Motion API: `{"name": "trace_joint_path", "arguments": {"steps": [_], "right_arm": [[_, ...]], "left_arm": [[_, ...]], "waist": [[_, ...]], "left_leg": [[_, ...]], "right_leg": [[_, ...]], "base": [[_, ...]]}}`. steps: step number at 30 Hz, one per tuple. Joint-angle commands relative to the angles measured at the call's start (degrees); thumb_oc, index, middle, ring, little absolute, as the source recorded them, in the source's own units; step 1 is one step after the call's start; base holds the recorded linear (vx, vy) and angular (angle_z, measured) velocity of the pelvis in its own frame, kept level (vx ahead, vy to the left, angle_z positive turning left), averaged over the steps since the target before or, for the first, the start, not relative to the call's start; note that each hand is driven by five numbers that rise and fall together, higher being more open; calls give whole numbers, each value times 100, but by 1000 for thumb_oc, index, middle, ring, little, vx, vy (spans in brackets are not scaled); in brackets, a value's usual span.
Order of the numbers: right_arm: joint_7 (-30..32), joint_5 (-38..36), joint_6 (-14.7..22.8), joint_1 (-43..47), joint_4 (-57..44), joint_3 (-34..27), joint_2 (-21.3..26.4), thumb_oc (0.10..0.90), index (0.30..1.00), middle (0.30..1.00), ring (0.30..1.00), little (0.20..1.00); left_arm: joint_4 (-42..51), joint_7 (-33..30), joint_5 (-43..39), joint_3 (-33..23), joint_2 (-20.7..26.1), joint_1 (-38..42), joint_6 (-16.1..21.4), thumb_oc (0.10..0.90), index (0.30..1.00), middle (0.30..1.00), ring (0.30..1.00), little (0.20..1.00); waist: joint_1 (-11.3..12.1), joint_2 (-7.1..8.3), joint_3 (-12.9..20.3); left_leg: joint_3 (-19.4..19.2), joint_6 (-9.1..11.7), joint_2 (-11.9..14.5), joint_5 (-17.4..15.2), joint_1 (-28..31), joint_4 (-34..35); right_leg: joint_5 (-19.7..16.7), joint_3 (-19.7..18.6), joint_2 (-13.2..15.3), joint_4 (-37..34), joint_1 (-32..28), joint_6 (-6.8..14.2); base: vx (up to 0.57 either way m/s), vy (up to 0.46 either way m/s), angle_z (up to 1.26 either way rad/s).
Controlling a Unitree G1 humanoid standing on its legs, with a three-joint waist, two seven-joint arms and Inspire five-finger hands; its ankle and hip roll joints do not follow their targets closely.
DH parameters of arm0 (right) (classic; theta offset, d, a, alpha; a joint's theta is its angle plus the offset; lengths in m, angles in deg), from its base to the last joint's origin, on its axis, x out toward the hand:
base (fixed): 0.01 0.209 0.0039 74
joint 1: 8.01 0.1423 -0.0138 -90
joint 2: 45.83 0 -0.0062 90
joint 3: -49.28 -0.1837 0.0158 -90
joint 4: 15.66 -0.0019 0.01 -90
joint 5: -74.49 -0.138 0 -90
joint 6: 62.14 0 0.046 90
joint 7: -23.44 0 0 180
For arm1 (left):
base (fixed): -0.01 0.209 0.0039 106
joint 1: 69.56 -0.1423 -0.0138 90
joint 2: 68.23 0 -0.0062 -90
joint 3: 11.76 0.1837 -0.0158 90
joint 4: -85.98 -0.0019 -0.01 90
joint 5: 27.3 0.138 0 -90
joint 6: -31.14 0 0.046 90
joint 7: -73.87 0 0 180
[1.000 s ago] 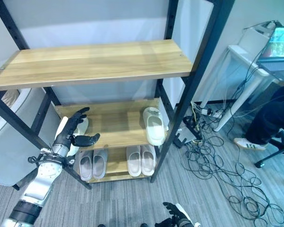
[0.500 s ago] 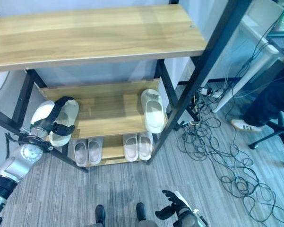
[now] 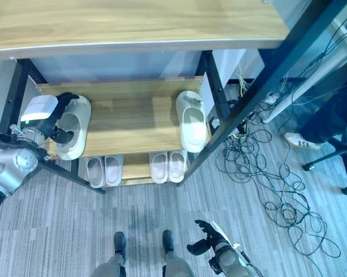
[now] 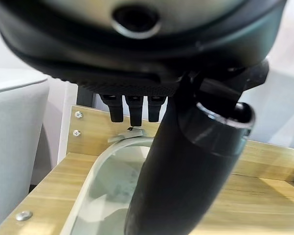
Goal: Arrange the slippers neatly on the shoe rack.
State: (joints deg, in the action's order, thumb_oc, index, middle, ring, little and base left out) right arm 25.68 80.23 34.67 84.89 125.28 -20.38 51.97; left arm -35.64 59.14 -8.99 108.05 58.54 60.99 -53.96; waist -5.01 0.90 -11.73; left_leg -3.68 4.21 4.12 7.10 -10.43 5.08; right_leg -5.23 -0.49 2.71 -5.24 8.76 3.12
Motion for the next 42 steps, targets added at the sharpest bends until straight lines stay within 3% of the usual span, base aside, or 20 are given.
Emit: {"name": "trace_joint_path", "arguments": {"steps": [1,3,4,6,7,19,28,33,35,42], "right_arm": [[151,-151,150,-29,-274,25,304,800,900,900,900,900],[174,-160,167,-13,-250,29,302,800,900,900,900,900],[182,-168,172,-10,-266,32,318,800,900,900,900,900],[185,-181,178,4,-256,41,322,800,900,900,900,900],[194,-183,186,9,-290,26,332,800,900,900,900,900],[166,-206,204,-110,-459,-62,367,800,900,900,900,900],[163,-187,136,-122,-405,-93,317,800,900,900,900,900],[184,-202,123,-75,-392,-75,329,800,900,900,900,900],[203,-236,113,-86,-406,-79,335,800,900,900,900,900],[229,-256,104,-66,-368,-54,353,800,900,900,900,900]], "left_arm": [[-356,-524,118,0,132,963,109,800,900,900,900,900],[-504,-526,117,57,85,1068,103,800,900,900,900,900],[-524,-527,96,68,74,1106,106,695,742,742,742,742],[-548,-508,68,85,43,1134,113,436,354,354,354,354],[-576,-486,-12,35,-9,1115,129,400,300,300,300,300],[-254,-401,-275,-441,-339,648,208,400,300,300,300,300],[556,-294,-542,-946,-1160,230,285,400,300,300,300,300],[892,-233,-545,-897,-1457,265,296,400,300,300,300,300],[1254,-197,-594,-887,-1798,337,337,400,300,300,300,300],[1266,-288,-627,-862,-2180,626,341,400,300,300,300,300]], "waist": [[-116,61,161],[-130,66,112],[-137,70,101],[-145,61,89],[-156,59,69],[-179,13,28],[-205,-67,6],[-241,-120,-17],[-281,-161,-20],[-319,-206,-8]], "left_leg": [[-43,-93,-347,-219,-108,-8],[-50,-93,-350,-225,-95,-8],[-58,-91,-346,-227,-93,-8],[-64,-91,-349,-226,-94,-8],[-70,-88,-348,-225,-95,-8],[-114,-85,-342,-237,-64,-8],[-153,-93,-352,-215,-86,-8],[-194,-97,-352,-201,-99,-8],[-227,-107,-351,-212,-67,-8],[-231,-109,-356,-226,-45,-8]], "right_leg": [[-681,-149,-73,24,380,30],[-689,-163,-74,24,385,26],[-691,-161,-74,24,391,25],[-694,-166,-73,24,396,24],[-699,-171,-73,24,400,22],[-710,-215,-89,24,407,15],[-725,-257,-105,24,453,18],[-743,-290,-111,24,492,21],[-739,-325,-125,24,479,26],[-742,-344,-134,24,483,34]], "base": [[-12,-1,3],[0,0,0],[0,0,0],[0,0,0],[0,0,0],[-6,-7,-3],[-2,-2,0],[-10,-9,-6],[-9,-28,-6],[-1,-18,-5]]}}
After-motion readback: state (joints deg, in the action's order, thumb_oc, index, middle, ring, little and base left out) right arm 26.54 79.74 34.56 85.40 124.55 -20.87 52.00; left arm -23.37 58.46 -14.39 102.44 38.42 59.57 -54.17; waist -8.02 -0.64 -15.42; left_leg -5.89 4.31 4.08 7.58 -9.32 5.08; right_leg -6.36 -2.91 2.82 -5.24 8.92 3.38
